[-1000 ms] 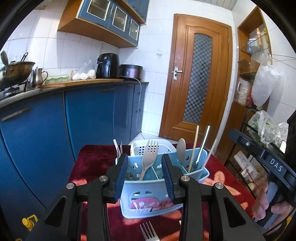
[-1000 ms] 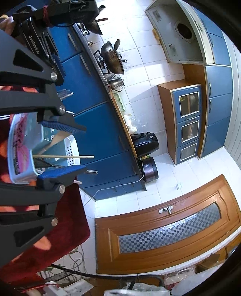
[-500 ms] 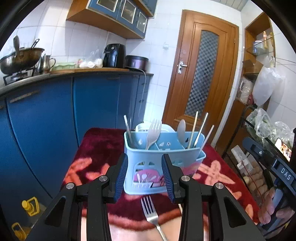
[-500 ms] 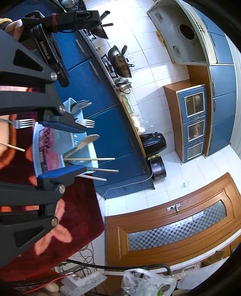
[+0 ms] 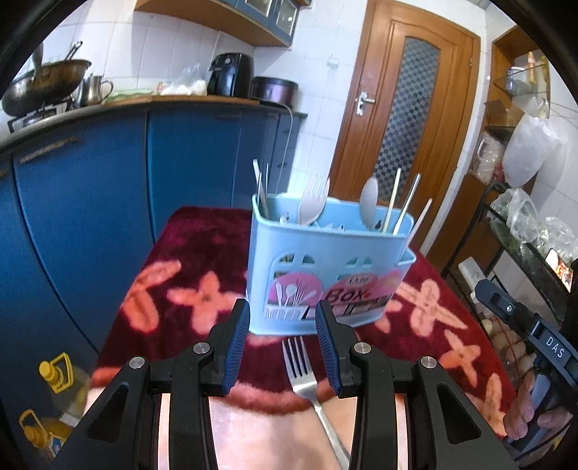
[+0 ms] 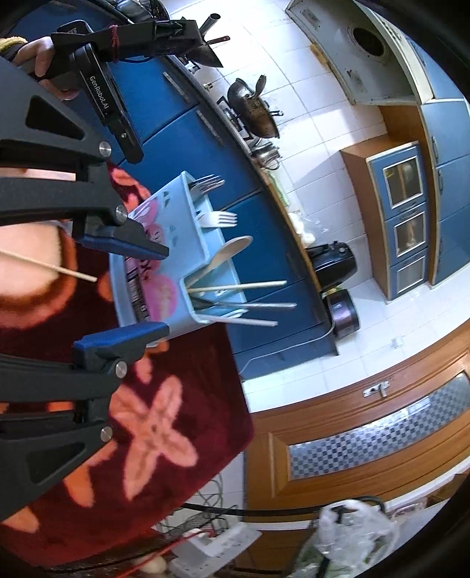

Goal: Organize utensils
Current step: 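Move both tools back from the holder to the remaining fork and chopstick, then grasp a metal fork with the left tool while the right tool grasps a chopstick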

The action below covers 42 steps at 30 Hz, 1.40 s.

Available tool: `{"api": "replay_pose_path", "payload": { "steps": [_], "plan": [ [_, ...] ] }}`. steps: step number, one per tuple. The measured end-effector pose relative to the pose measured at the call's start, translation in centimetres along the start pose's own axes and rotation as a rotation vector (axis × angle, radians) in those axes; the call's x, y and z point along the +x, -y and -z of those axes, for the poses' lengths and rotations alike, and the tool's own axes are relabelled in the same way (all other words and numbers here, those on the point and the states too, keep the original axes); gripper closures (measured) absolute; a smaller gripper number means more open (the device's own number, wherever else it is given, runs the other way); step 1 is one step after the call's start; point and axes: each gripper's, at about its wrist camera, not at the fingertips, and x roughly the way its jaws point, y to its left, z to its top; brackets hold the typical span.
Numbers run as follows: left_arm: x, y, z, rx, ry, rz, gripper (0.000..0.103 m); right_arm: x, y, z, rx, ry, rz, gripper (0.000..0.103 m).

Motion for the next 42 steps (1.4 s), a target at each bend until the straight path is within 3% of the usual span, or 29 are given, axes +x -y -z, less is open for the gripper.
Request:
{"api": "replay_pose_path", "payload": {
  "steps": [9, 21, 33, 42],
  "plan": [
    [3.9, -0.2, 1.9, -0.013, -0.12, 0.025, 0.064, 1.5, 1.4, 1.8, 0.039, -0.075, 0.014, 0.064],
    [7.9, -0.9, 3.8, -0.034, -0.223, 0.022, 0.064, 3.0, 2.8, 3.2, 0.073, -0.136, 0.035, 0.064],
    [9.8, -1.6, 4.6, -0.121, -0.26, 0.179, 0.065, 3.9, 3.3, 4.1, 0.088, -0.176, 0.045, 0.064],
    [10.4, -1.6, 4.9, -0.155, -0.28, 0.27, 0.085, 4.2, 3.5, 4.2, 0.095, -0.189, 0.049, 0.064]
  ]
}}
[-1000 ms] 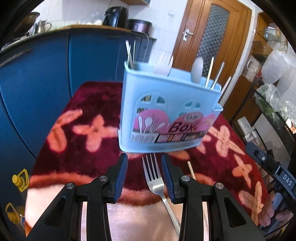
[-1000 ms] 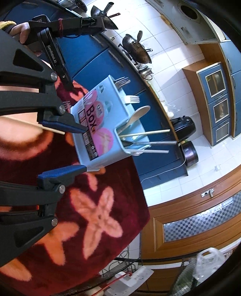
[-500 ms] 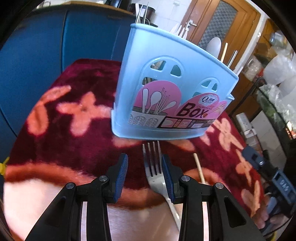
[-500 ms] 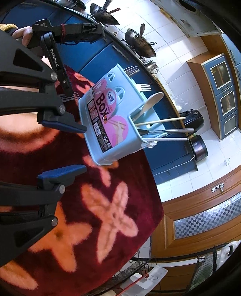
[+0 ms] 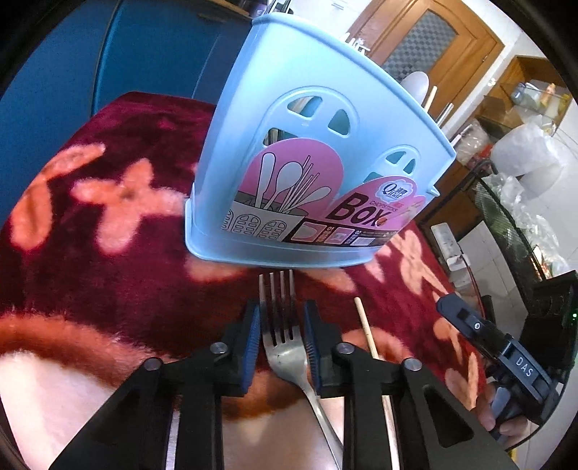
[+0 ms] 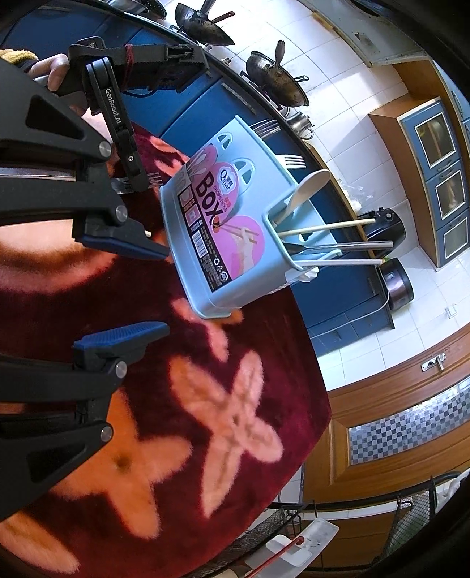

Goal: Organize utensils
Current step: 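Grasp a metal fork with the left tool while the right tool grasps a chopstick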

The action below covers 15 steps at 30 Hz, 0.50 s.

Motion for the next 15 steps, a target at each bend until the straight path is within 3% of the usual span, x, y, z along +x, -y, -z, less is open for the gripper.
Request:
{"api": "replay_pose_path", "payload": {
  "steps": [2, 6, 15],
  "plan": [
    [0.0, 0.0, 0.1, -0.004, -0.001, 0.011, 0.092, 0.0, 0.0, 0.0, -0.001, 0.0, 0.0, 0.064],
    [-0.2, 0.1, 0.1, 0.004, 0.006, 0.01, 0.093, 0.0, 0.0, 0.2, -0.003, -0.001, 0.0, 0.064],
    [-2.8, 1.0, 0.3, 0.066, 0.092, -0.08, 0.102, 0.0, -1.8, 0.5, -0.048, -0.026, -0.008, 0.064]
  ]
}}
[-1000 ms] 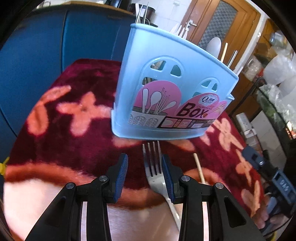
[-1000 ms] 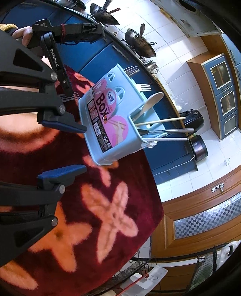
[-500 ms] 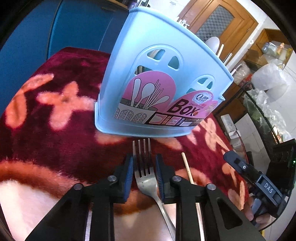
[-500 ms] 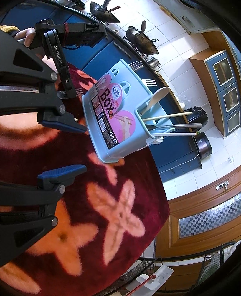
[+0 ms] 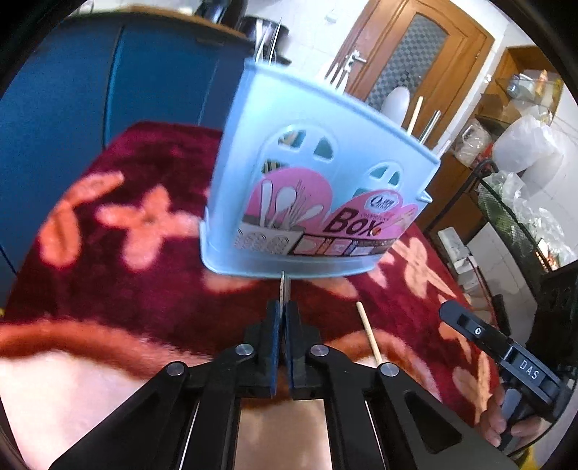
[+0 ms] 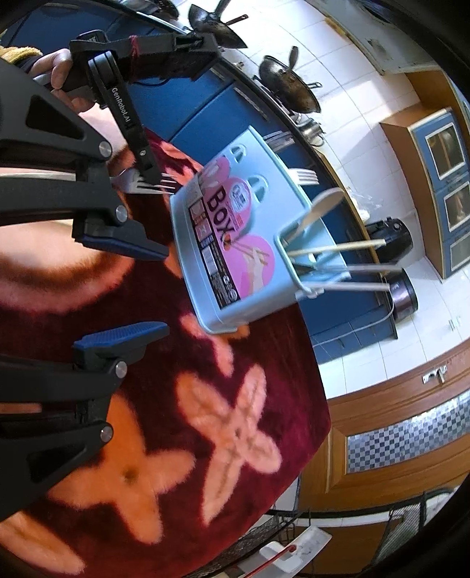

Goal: Organize utensils
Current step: 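Grasp a metal fork with the left tool while the right tool grasps a chopstick, then lift the fork and chopstick up and carry them over the blue holder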

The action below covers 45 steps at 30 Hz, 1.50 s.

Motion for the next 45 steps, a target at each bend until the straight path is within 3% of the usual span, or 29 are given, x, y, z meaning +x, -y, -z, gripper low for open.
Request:
{"api": "replay_pose_path", "payload": {
  "steps": [13, 21, 24, 26, 30, 36, 45],
  "plan": [
    [-5.7, 0.0, -0.5, 0.087, 0.193, -0.09, 0.102, 3.0, -4.5, 1.1, -0.117, -0.136, 0.01, 0.064],
    [-6.9, -1.6, -0.4, 0.046, 0.22, -0.079, 0.102, 6.1, -5.6, 1.4, -0.142, -0.235, 0.066, 0.065],
    [-7.0, -1.8, -0.3, 0.031, 0.223, -0.079, 0.102, 6.7, -5.5, 1.2, -0.138, -0.251, 0.084, 0.074],
    [-7.1, -1.9, -0.3, 0.026, 0.229, -0.08, 0.102, 6.9, -5.3, 1.0, -0.136, -0.255, 0.092, 0.088],
    [-7.7, -1.7, -0.3, 0.025, 0.244, -0.087, 0.102, 6.5, -4.7, 0.8, -0.104, -0.252, 0.078, 0.097],
    [-8.8, -1.2, -0.6, 0.03, 0.279, -0.1, 0.102, 4.7, -4.1, 0.7, -0.069, -0.201, 0.015, 0.097],
    [-11.0, 0.1, -1.3, 0.05, 0.346, -0.124, 0.102, 0.2, -4.2, 0.0, -0.061, -0.051, -0.049, 0.097]
  ]
}}
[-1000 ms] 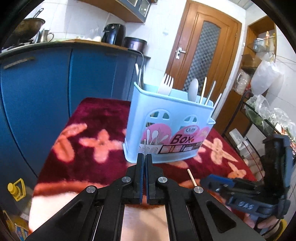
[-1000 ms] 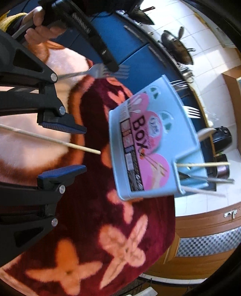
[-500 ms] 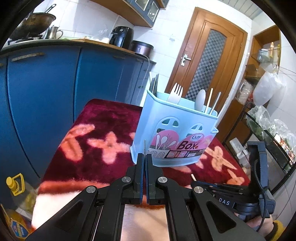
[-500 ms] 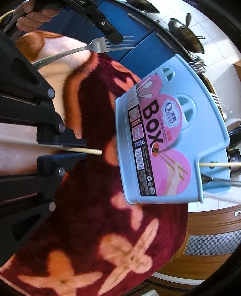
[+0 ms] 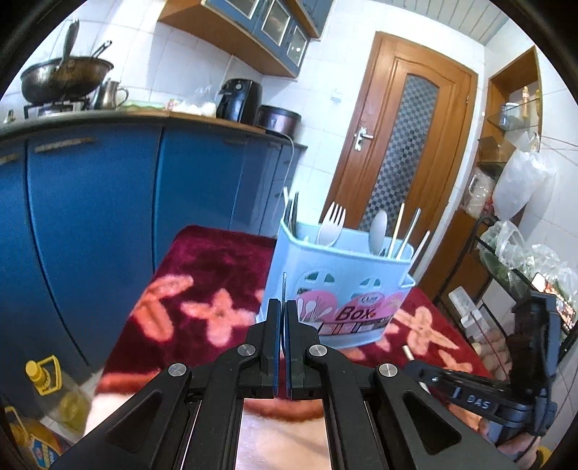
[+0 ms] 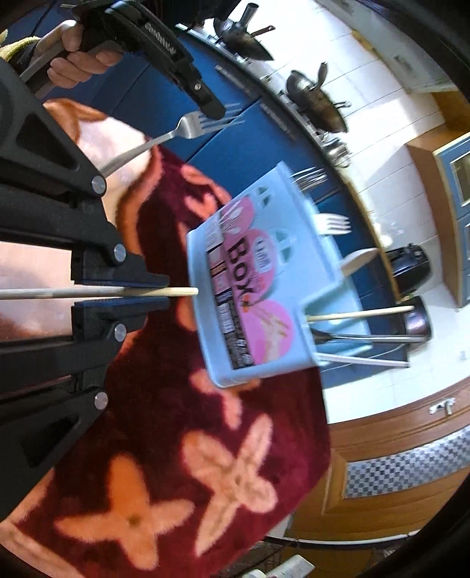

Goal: Organize utensils
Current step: 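Lift the fork and chopstick up and carry them over the blue holder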

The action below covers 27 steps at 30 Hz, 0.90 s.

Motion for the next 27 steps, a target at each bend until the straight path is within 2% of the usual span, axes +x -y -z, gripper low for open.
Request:
{"api": "replay_pose_path", "payload": {
  "steps": [5, 11, 19, 27],
  "plan": [
    [-1.3, 0.7, -1.5, 0.018, 0.048, -0.015, 0.102, -2.3, 0.2, -0.7, 0.004, 0.088, -0.014, 0.097],
    [-2.2, 1.7, -3.5, 0.047, 0.096, -0.04, 0.102, -3.8, 1.1, -1.7, 0.02, 0.153, -0.019, 0.097],
    [-2.3, 3.0, -6.7, 0.081, 0.162, -0.079, 0.102, -5.2, 2.0, -2.0, 0.025, 0.205, -0.015, 0.097],
    [-1.5, 3.8, -9.8, 0.096, 0.213, -0.108, 0.102, -5.3, 2.8, -2.5, 0.032, 0.222, -0.019, 0.097]
  ]
}}
